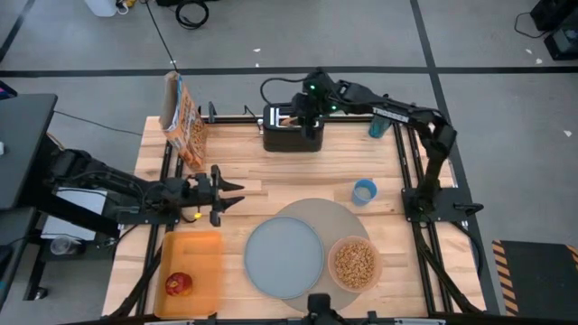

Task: Arrange a breakfast setting
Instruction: Put the toasted bread on the blue plate

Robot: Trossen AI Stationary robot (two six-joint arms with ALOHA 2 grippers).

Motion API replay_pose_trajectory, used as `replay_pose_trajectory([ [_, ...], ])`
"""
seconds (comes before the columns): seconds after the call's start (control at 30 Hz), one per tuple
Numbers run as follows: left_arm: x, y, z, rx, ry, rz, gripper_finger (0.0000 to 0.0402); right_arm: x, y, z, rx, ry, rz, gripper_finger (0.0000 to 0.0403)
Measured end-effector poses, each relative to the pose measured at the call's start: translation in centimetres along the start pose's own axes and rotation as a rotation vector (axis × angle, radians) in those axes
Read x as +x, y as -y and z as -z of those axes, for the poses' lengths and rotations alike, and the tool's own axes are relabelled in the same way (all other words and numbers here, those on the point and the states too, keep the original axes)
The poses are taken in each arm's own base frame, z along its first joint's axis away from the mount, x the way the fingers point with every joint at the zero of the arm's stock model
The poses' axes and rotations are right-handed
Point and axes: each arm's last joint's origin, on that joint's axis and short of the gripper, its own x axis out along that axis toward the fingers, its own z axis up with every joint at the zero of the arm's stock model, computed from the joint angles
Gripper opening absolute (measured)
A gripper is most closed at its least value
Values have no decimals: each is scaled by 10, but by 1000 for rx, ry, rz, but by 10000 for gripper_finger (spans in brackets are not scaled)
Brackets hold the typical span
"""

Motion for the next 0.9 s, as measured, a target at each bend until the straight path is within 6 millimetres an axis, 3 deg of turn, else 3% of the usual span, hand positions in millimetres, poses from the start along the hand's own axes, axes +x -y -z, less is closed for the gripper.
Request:
replay_pose_trajectory([
  [0.27, -1, -1, 2, -7, -6, -1, 155, 25, 15, 3, -14, -41, -8, 110],
  [0.9, -1, -1, 3, 0, -17, -3, 155, 28, 25, 15, -5, -46, -22, 123],
])
